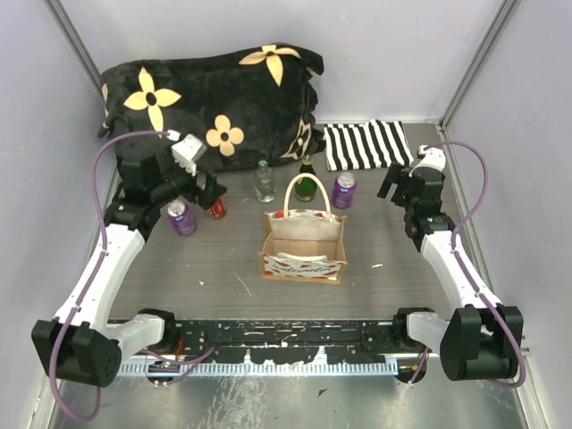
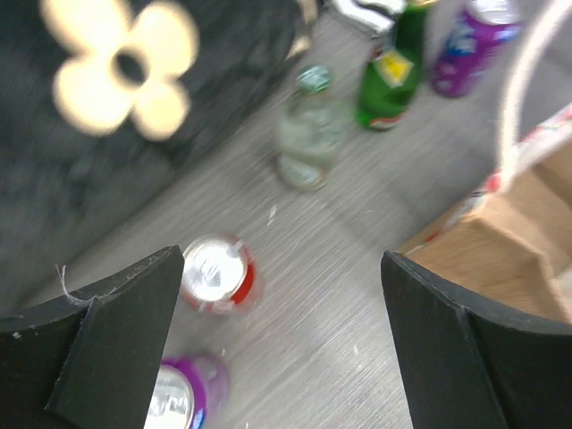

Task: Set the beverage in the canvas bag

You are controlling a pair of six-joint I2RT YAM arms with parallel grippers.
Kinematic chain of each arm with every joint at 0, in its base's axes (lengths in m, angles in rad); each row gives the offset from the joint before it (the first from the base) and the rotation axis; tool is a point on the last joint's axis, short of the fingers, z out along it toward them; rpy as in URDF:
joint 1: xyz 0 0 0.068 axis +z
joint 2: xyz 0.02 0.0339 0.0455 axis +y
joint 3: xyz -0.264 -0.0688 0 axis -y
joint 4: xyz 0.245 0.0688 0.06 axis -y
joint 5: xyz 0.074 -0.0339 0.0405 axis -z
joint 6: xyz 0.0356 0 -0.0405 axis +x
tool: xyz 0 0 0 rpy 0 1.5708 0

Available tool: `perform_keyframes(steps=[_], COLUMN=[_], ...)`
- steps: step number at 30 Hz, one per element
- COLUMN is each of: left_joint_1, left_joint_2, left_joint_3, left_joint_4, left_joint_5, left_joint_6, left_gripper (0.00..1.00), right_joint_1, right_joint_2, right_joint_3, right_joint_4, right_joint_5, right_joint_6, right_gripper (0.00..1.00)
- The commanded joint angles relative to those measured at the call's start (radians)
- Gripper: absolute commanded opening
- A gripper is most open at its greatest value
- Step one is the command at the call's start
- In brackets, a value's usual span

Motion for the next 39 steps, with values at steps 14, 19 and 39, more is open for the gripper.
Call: perform_keyframes(steps=[14,19,39], left_joint_1=[-0.328,-0.379,-0.474], left_joint_2=[0.379,0.444,0.610], left_joint_3=[0.284,0.303,0.279], left_joint_4=[-0.109,-0.071,0.028], left_joint_5=[0.357,0.340,0.232], left_joint_6=[0.190,0.189,0.225], left_gripper=[0.83,0.82,0.14], right_joint_1=[-0.005,-0.005,-0.005], right_joint_2=[-0.082,-0.089,-0.087], right_joint_3=[0.054,0.054,0.079], right_joint_4=[-0.082,-0.083,-0.083], right_joint_5=[-0.124,-0.133,-0.124], right_joint_6=[0.012,0.018,0.051], right_gripper=[0.91,0.91,0.92])
